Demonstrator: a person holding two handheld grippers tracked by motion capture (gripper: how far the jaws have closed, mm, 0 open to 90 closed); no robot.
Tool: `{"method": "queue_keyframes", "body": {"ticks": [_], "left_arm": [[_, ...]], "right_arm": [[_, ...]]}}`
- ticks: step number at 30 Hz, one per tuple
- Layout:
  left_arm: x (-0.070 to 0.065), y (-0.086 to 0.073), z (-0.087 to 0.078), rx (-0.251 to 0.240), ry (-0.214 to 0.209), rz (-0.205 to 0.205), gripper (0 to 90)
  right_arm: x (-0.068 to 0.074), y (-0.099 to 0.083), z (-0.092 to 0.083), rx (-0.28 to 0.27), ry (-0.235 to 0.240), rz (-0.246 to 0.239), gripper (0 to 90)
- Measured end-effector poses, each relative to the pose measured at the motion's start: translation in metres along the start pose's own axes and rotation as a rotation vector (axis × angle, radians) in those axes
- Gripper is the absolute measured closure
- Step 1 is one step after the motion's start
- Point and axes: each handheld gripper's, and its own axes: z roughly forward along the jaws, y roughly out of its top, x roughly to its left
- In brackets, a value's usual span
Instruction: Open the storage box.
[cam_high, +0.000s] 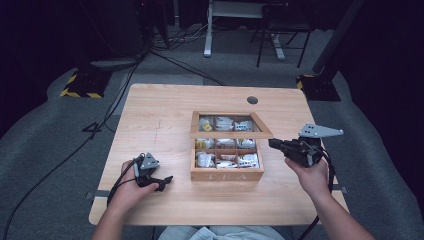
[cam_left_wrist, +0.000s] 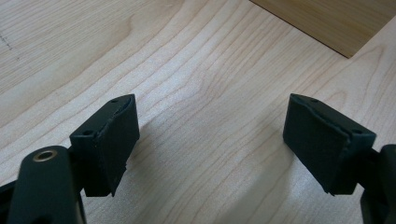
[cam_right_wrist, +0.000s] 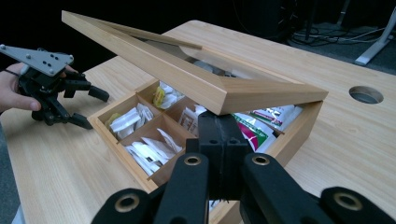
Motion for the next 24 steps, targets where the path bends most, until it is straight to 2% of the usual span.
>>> {"method": "queue_keyframes", "body": {"ticks": [24], "left_arm": [[0.0, 0.0, 0.0, 0.001, -0.002, 0.001, 18.9]], "right_arm": [[-0.001, 0.021, 0.003, -0.078, -0.046, -0.005, 90.0]]}}
